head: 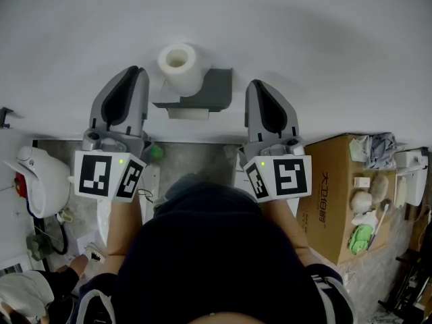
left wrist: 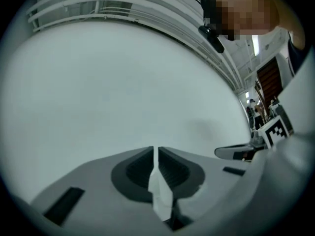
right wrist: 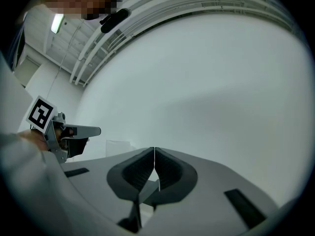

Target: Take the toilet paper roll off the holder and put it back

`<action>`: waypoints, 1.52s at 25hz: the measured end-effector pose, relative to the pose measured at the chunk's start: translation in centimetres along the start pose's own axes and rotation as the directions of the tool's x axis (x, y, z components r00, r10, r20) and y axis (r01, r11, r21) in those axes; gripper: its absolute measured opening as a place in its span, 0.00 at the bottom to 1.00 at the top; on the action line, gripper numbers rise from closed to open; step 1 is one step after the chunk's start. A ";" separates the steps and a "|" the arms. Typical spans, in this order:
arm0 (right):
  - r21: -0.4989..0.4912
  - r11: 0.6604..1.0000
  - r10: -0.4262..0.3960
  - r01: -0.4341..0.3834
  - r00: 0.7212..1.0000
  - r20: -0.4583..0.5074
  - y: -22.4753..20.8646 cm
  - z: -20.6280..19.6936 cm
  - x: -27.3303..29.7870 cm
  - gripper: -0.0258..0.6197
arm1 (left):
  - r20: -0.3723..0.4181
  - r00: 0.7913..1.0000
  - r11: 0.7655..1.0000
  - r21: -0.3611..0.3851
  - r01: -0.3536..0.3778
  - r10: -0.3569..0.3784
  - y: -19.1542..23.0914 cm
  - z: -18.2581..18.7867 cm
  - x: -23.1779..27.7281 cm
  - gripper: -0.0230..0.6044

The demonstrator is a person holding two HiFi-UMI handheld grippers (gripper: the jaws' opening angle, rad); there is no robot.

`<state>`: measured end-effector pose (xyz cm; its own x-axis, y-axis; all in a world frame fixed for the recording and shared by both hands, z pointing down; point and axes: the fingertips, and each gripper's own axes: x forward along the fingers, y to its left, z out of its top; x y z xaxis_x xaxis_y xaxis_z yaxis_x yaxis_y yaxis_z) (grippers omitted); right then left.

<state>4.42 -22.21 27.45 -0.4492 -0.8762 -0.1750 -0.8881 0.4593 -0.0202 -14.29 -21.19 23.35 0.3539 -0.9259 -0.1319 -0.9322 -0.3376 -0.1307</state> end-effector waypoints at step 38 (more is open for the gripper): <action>-0.141 0.979 -0.149 0.147 0.989 -0.002 4.1 -0.2 -0.3 0.06 | -0.007 0.998 0.998 -0.017 0.058 -0.058 3.2 -4.2 -2.7 0.04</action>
<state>0.92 -20.10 27.60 -0.3123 -0.9350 -0.1682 -0.9493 0.3002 0.0937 -18.59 -20.45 27.42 0.4065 -0.9061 -0.1176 -0.9114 -0.3932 -0.1211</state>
